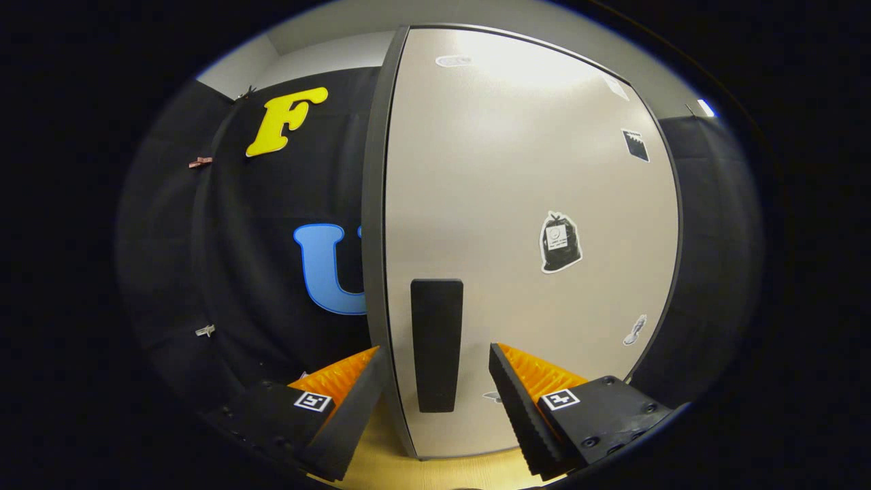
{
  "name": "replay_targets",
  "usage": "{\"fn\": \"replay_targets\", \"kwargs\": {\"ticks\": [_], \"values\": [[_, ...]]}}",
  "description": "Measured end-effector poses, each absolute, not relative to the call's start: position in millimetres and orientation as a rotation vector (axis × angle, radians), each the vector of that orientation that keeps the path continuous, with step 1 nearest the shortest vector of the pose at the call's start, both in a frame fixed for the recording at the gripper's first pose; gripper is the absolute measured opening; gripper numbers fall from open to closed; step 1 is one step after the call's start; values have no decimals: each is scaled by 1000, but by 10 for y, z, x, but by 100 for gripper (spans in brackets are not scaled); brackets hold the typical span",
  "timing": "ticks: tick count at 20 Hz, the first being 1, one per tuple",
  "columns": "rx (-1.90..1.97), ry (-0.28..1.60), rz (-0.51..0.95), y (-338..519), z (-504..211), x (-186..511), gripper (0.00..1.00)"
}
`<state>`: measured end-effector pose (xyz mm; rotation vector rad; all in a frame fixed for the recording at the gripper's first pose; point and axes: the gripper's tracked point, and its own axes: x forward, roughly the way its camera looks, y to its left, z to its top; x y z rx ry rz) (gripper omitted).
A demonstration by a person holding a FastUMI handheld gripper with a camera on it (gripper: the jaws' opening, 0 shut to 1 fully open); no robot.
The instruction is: Open the shoe cabinet door, grab the shoes and put them into the shoe cabinet, then close the shoe cabinet door.
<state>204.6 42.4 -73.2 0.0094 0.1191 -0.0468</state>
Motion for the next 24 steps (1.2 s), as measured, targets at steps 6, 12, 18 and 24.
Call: {"fn": "replay_targets", "kwargs": {"ticks": [6, 12, 18, 24], "values": [[19, 112, -69, 427, -737, 2119, 84], [14, 109, -76, 422, -738, 2132, 39], [9, 119, -51, 429, -738, 2081, 33], [20, 117, -7, 442, -671, 1821, 34]]}}
